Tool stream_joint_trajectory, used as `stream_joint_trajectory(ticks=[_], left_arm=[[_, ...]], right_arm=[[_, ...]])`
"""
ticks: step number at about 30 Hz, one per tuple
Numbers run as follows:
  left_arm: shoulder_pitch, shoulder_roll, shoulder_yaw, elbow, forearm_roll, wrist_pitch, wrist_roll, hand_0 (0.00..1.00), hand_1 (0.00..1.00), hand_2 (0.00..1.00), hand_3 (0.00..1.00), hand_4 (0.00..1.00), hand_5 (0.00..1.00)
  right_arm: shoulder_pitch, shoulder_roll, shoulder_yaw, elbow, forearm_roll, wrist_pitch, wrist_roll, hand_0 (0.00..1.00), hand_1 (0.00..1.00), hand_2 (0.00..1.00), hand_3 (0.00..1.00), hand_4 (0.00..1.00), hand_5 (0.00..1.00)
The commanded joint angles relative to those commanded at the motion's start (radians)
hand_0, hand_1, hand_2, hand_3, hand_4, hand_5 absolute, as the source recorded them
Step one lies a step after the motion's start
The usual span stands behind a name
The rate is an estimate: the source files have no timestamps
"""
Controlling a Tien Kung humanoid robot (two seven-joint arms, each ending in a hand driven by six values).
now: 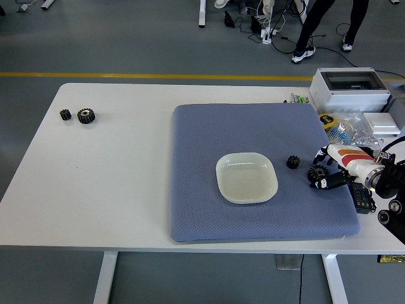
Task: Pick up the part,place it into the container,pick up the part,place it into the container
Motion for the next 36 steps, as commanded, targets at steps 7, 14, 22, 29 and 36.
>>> stream_joint_trajectory(ticks=[7, 14, 22, 29, 36], left_arm=[[0.0, 0.0, 0.002, 0.0, 0.001, 0.001, 0.001, 0.713, 0.688, 0.666, 0.556, 0.646, 0.586], [-0.001, 0.0, 0.003, 0.0, 0.003, 0.0, 0.002, 0.713, 0.688, 0.666, 0.555, 0.644, 0.584], [-0.001, 0.0, 0.007, 0.0, 0.003, 0.0, 0.003, 0.713, 0.688, 0.666, 0.555, 0.644, 0.583], [0.0, 0.0, 0.009, 0.0, 0.005, 0.0, 0.004, 0.712, 0.688, 0.665, 0.555, 0.643, 0.583], [0.005, 0.0, 0.005, 0.0, 0.012, -0.001, 0.005, 0.712, 0.687, 0.664, 0.556, 0.643, 0.583]], right_arm=[[0.001, 0.003, -0.005, -0.014, 0.016, 0.007, -0.003, 0.379, 0.47, 0.528, 0.503, 0.888, 0.306], [-0.002, 0.003, -0.009, -0.026, 0.029, 0.001, 0.007, 0.347, 0.452, 0.513, 0.5, 0.864, 0.297], [-0.009, -0.005, 0.004, -0.018, 0.037, -0.011, 0.015, 0.26, 0.43, 0.496, 0.497, 0.836, 0.294], [-0.009, -0.02, 0.02, 0.029, 0.029, -0.02, 0.019, 0.231, 0.418, 0.487, 0.494, 0.831, 0.296], [-0.014, -0.043, 0.04, 0.152, -0.018, -0.023, 0.004, 0.231, 0.413, 0.482, 0.492, 0.82, 0.297]])
